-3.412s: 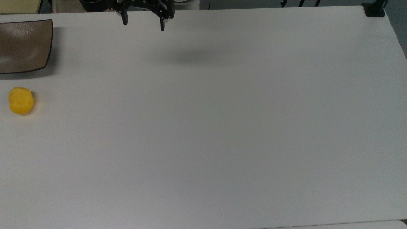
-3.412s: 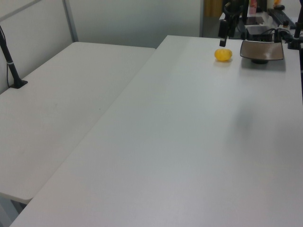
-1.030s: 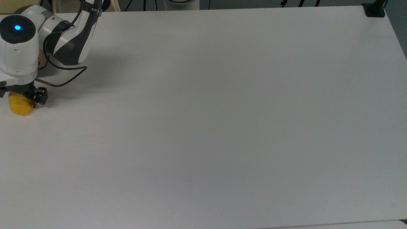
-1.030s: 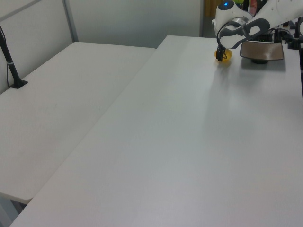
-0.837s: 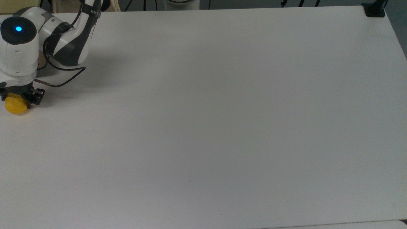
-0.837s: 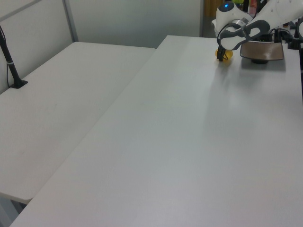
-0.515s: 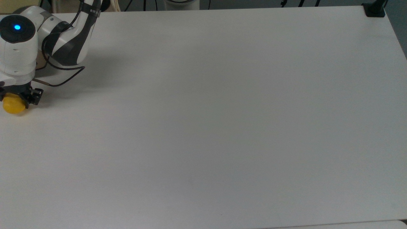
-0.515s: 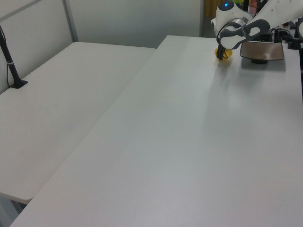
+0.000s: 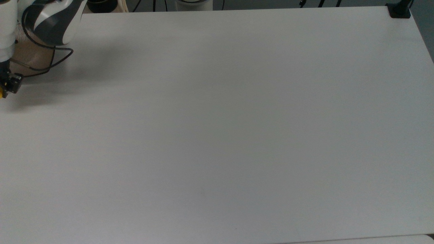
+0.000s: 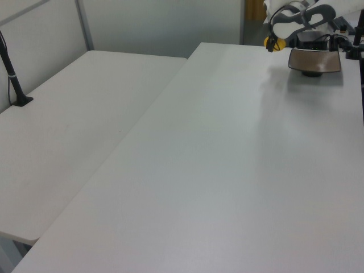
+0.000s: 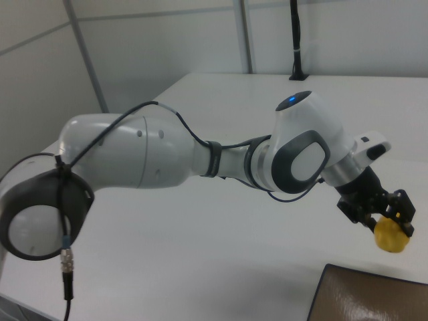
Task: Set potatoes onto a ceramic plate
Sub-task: 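Lift the potato and carry it over the brown ceramic plate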
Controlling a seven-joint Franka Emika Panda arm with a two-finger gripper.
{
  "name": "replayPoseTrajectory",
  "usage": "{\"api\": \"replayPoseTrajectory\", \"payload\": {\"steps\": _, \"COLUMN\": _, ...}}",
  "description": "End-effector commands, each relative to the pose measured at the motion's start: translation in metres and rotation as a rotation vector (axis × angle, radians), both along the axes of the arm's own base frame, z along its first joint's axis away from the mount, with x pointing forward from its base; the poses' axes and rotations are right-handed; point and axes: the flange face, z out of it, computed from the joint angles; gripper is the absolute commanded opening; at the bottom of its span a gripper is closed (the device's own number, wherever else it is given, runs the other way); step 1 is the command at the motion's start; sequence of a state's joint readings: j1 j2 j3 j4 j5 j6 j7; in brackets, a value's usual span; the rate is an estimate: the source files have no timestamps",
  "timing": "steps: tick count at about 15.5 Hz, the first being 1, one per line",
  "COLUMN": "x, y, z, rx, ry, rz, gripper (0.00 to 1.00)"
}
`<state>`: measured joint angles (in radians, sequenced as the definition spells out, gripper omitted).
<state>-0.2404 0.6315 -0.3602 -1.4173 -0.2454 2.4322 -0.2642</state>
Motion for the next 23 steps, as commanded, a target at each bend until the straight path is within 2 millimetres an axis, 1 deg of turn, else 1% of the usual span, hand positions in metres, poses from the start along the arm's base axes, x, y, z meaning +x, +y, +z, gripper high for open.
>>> {"api": "replayPoseTrajectory", "payload": {"steps": 1, "x": -0.045, "y": 0.004, "z": 0.016, "rx": 0.072, "ry": 0.065, "rz": -0.005, "gripper": 0.44}}
{"api": "replayPoseTrajectory", "payload": {"steps": 3, "x": -0.067, "y": -0.002, "z": 0.030, "rx": 0.109, "ry": 0.135, "rz": 0.009, "gripper": 0.44}}
{"api": "replayPoseTrajectory", "payload": {"steps": 4, "x": -0.072, "y": -0.004, "z": 0.031, "rx": 0.125, "ry": 0.152, "rz": 0.017, "gripper": 0.44}}
{"api": "replayPoseTrajectory", "payload": {"steps": 5, "x": -0.074, "y": -0.005, "z": 0.030, "rx": 0.137, "ry": 0.161, "rz": 0.026, "gripper": 0.48}}
{"api": "replayPoseTrajectory", "payload": {"steps": 6, "x": -0.075, "y": -0.006, "z": 0.029, "rx": 0.142, "ry": 0.170, "rz": 0.031, "gripper": 0.54}}
{"api": "replayPoseTrajectory", "payload": {"steps": 7, "x": -0.076, "y": -0.006, "z": 0.028, "rx": 0.143, "ry": 0.174, "rz": 0.030, "gripper": 0.65}}
{"api": "replayPoseTrajectory", "payload": {"steps": 8, "x": -0.076, "y": -0.007, "z": 0.026, "rx": 0.144, "ry": 0.177, "rz": 0.030, "gripper": 0.79}}
{"api": "replayPoseTrajectory", "payload": {"steps": 10, "x": -0.075, "y": -0.007, "z": 0.027, "rx": 0.142, "ry": 0.175, "rz": 0.032, "gripper": 0.88}}
{"api": "replayPoseTrajectory", "payload": {"steps": 14, "x": -0.076, "y": -0.007, "z": 0.025, "rx": 0.143, "ry": 0.178, "rz": 0.030, "gripper": 0.89}}
{"api": "replayPoseTrajectory", "payload": {"steps": 17, "x": -0.076, "y": -0.007, "z": 0.029, "rx": 0.145, "ry": 0.169, "rz": 0.026, "gripper": 0.91}}
{"api": "replayPoseTrajectory", "payload": {"steps": 19, "x": -0.078, "y": -0.003, "z": 0.033, "rx": 0.170, "ry": 0.184, "rz": 0.010, "gripper": 0.95}}
{"api": "replayPoseTrajectory", "payload": {"steps": 21, "x": -0.083, "y": 0.008, "z": 0.054, "rx": 0.245, "ry": 0.149, "rz": -0.016, "gripper": 0.97}}
{"api": "replayPoseTrajectory", "payload": {"steps": 22, "x": -0.087, "y": 0.014, "z": 0.068, "rx": 0.305, "ry": 0.127, "rz": -0.033, "gripper": 0.99}}
{"api": "replayPoseTrajectory", "payload": {"steps": 23, "x": -0.091, "y": 0.020, "z": 0.076, "rx": 0.343, "ry": 0.124, "rz": -0.039, "gripper": 0.99}}
